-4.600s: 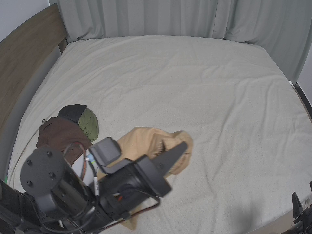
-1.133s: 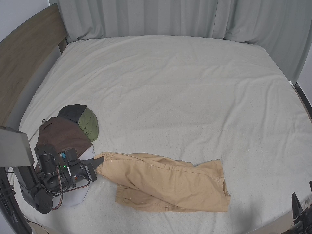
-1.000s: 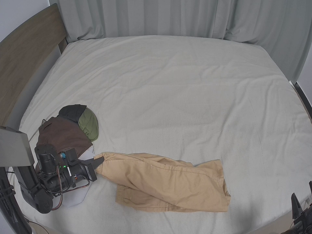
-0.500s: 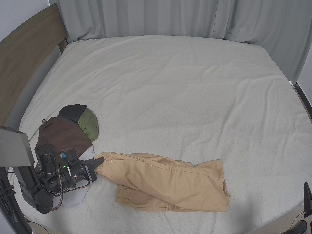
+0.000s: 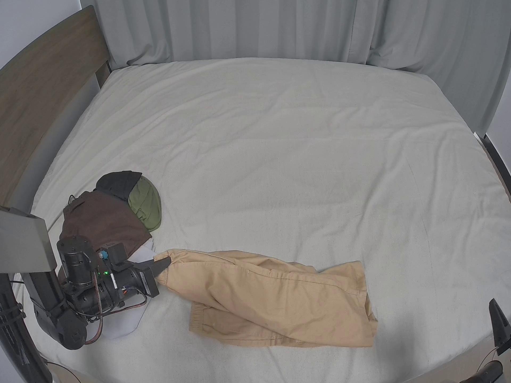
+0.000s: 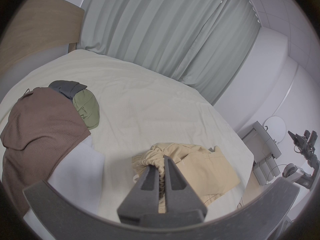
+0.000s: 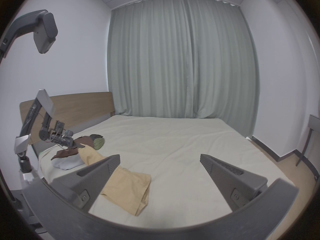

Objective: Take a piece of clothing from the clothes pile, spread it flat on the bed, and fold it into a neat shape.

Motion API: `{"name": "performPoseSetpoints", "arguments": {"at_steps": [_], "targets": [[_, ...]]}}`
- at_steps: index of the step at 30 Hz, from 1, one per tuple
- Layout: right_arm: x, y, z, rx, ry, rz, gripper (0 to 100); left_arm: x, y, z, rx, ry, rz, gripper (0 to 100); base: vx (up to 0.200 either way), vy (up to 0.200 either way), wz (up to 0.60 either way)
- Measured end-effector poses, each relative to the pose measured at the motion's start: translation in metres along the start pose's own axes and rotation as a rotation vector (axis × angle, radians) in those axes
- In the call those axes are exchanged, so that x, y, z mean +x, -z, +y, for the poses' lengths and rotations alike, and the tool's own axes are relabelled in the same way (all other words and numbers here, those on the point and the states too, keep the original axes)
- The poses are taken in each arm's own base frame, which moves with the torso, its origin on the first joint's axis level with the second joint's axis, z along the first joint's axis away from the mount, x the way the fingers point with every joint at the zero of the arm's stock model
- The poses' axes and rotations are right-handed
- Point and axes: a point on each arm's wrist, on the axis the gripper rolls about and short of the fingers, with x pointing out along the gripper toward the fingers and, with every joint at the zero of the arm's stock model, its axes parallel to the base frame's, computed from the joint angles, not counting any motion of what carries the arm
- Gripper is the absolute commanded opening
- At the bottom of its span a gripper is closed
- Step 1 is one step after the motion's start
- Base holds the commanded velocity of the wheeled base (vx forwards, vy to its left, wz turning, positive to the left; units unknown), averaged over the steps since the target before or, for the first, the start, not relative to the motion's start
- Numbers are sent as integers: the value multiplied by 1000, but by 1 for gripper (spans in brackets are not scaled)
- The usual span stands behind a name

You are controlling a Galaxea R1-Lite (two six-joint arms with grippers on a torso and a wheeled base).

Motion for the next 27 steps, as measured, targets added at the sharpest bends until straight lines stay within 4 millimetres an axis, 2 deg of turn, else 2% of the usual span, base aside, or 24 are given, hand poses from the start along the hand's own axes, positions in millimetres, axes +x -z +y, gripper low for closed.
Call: {"name": "performPoseSetpoints", "arguments": {"at_steps": [11,27], "targets": [[24,-11,-1,37,-136,141,100,0,0,0,-1,0,0,0,0,0,0],[57,-9,-3,120,-342,337,100,0,0,-1,0,3,-2,0,0,0,0]]}}
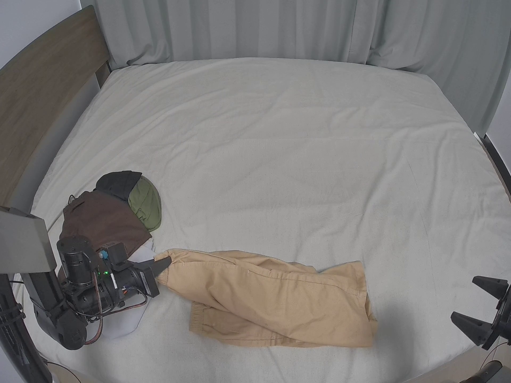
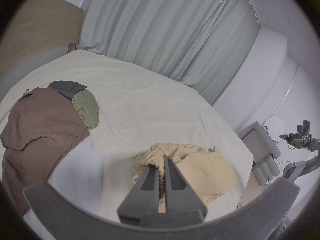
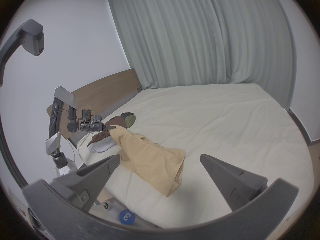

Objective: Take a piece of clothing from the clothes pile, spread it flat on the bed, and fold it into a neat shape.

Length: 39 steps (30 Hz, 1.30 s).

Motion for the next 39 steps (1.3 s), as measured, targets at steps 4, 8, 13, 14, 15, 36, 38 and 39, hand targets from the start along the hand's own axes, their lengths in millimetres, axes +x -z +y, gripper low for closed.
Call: {"name": "performPoseSetpoints", "arguments": {"at_steps": [4,8,13,14,15,36,38,39], "targets": [[7,-6,-3,11,-37,30,100,0,0,0,2,1,-2,0,0,0,0],[16,-18,-5,10,-80,55,100,0,0,-2,3,5,-1,0,0,0,0],[32,-39,-8,3,-135,78,100,0,0,-4,5,12,3,0,0,0,0],[36,-43,-8,4,-145,84,100,0,1,-4,5,12,4,0,0,0,0],[40,-46,-9,8,-153,92,100,0,1,-4,5,12,4,0,0,0,0],[87,-53,-21,217,-182,172,100,1,1,-2,0,8,5,0,0,0,0],[94,-51,-23,234,-185,175,100,1,1,-2,-2,7,5,0,0,0,0],[97,-49,-24,244,-187,180,100,1,1,-1,-2,7,5,0,0,0,0]]}}
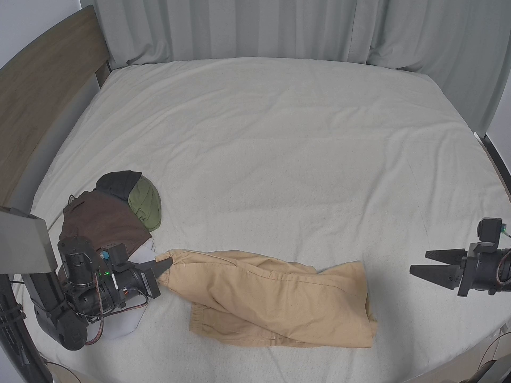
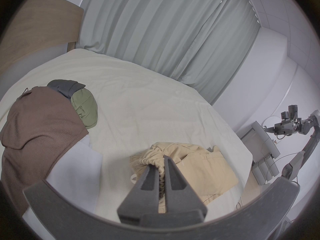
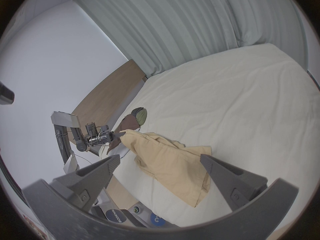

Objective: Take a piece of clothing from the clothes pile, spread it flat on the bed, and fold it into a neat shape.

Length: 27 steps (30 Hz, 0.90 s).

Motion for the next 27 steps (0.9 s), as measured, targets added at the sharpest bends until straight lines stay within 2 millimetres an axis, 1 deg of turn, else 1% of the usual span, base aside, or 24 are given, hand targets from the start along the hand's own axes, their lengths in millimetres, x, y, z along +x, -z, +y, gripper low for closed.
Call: {"name": "performPoseSetpoints", "arguments": {"at_steps": [5,15,22,27], "targets": [[13,6,-9,55,-3,31,100,0,0,1,-2,-3,-1,0,0,0,0],[30,15,-20,140,13,111,100,2,4,3,-9,-9,15,0,0,0,0],[45,21,-31,163,17,117,100,3,7,6,-17,-19,29,0,0,0,0],[56,28,-39,215,22,134,100,3,8,8,-19,-23,33,0,0,0,0]]}}
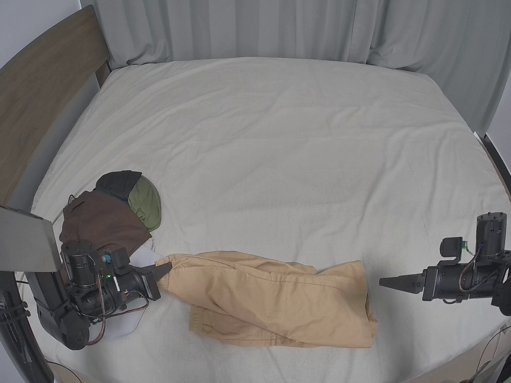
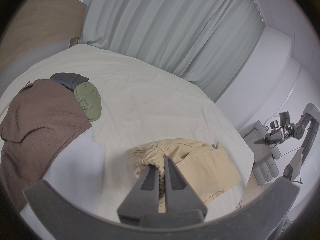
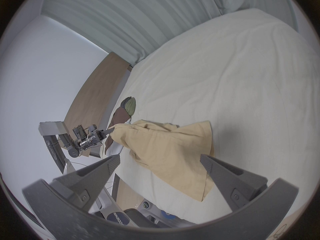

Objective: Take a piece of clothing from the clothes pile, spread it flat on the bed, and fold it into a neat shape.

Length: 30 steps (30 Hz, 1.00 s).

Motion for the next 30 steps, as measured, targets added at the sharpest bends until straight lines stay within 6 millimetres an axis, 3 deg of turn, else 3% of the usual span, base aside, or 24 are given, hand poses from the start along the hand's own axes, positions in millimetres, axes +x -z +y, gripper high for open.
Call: {"name": "performPoseSetpoints", "arguments": {"at_steps": [30], "targets": [[53,18,-43,112,34,75,100,0,0,0,4,-1,0,0,0,0,0]]}}
